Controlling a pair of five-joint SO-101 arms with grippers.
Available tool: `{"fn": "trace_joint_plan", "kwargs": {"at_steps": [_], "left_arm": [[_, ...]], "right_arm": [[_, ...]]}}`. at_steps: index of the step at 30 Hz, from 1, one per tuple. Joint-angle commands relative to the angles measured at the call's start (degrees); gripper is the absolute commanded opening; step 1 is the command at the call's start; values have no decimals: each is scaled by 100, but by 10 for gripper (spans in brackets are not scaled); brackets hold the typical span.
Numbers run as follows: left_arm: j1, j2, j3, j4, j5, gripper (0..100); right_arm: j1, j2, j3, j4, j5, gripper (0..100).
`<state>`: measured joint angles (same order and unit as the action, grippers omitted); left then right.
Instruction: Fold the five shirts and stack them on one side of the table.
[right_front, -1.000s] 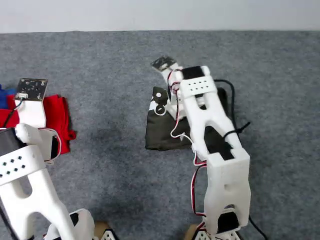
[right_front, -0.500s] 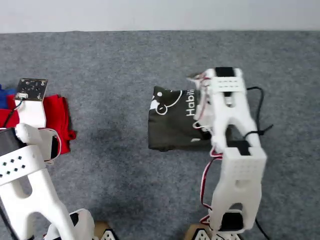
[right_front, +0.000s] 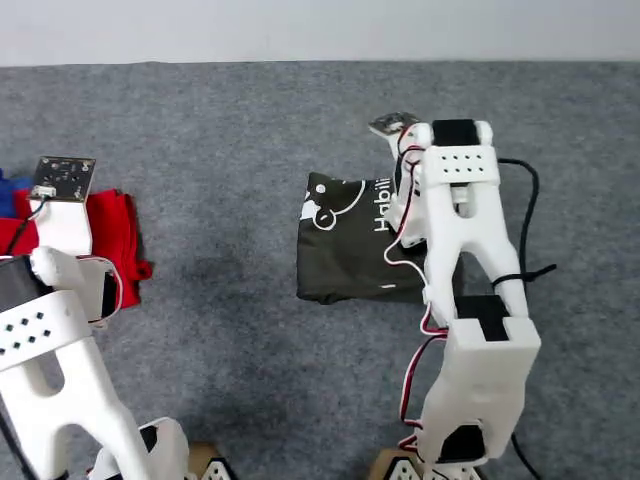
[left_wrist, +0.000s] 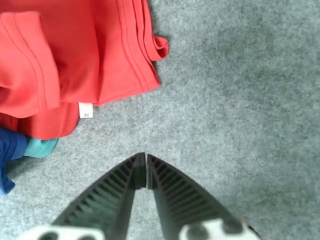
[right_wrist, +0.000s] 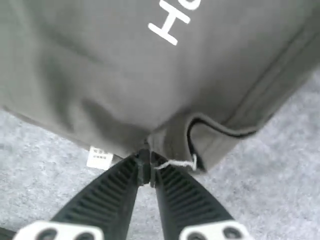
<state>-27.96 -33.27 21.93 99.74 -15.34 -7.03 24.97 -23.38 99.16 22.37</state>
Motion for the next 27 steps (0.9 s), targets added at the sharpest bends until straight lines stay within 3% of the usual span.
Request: {"fn": "trace_joint_plan", "kwargs": {"at_steps": [1, 7, 14, 18, 22, 27], "left_arm": [[0, -149, -22, 70, -44, 8], [0, -149, -22, 70, -44, 8], [-18, -149, -22, 70, -44, 8], [0, -149, -22, 70, -44, 8], [0, -149, -22, 70, -44, 8], [0, -149, -22, 70, -44, 8]], "right_arm": [[-180, -4, -79, -391, -9, 9], [-303, 136, -35, -840, 18, 9], [655, 514, -35, 391, 18, 9], [1138, 171, 193, 382, 9, 9], [1059, -215, 273, 365, 26, 9], [312, -338, 237, -66, 18, 10]]}}
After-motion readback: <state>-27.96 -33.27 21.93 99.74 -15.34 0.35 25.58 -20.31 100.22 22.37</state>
